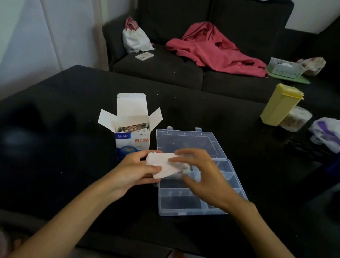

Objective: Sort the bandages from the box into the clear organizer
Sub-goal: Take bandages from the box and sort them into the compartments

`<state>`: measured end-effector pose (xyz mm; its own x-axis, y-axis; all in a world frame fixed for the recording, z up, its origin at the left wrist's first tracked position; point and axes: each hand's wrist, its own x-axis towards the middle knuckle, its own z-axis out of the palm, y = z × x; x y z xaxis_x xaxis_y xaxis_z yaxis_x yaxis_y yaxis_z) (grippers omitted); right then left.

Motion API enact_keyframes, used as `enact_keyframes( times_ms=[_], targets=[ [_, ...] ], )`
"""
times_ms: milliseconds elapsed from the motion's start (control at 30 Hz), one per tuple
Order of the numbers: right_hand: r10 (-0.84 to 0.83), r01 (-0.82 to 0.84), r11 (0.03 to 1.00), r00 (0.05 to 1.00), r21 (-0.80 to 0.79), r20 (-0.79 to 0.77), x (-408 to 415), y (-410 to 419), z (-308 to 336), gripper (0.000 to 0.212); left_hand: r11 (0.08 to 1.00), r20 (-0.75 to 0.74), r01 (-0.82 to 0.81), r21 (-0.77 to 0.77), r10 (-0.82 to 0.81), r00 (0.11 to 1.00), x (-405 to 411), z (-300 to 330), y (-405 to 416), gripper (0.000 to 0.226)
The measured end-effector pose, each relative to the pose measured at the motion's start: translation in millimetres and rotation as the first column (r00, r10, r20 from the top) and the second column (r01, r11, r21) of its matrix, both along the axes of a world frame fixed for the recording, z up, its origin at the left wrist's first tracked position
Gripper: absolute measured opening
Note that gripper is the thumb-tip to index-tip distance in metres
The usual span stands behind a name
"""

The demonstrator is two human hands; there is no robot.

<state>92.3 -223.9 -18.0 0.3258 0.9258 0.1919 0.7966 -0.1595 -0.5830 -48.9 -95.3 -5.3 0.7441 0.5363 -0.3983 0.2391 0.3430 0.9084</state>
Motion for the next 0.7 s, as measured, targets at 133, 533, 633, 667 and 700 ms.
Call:
enact_keyframes(
  times_ms=[133,533,633,667,700],
  targets=[
    [-0.208,0.264,0.964,0.806,0.023,-0.554,6.9,1.9,10.5,0.032,0.991,0.036,0.071,0.11,-0.075,0.997,2.5,-0.6,0.6,0.032],
    [-0.352,0.433,0.902,0.737,0.002,-0.577,5.9,14.7,6.1,0.01,0.987,0.098,0.063,0.15,-0.078,0.992,10.7,-7.0,1.1,0.038],
    [-0.344,0.405,0.914,0.772,-0.002,-0.534,4.6,14.5,6.6,0.012,0.981,0.066,0.056,0.188,-0.069,0.995,11.8,-7.6,0.3,0.029],
    [-0.339,0.397,0.918,0.781,-0.002,-0.525,4.0,14.0,7.3,0.013,0.979,0.059,0.045,0.199,-0.058,0.997,11.5,-6.9,0.2,0.028],
    [-0.332,0.391,0.92,0.787,0.004,-0.52,3.3,13.2,7.9,0.014,0.978,0.056,0.034,0.203,-0.046,0.997,11.2,-6.1,0.5,0.029]
  ],
)
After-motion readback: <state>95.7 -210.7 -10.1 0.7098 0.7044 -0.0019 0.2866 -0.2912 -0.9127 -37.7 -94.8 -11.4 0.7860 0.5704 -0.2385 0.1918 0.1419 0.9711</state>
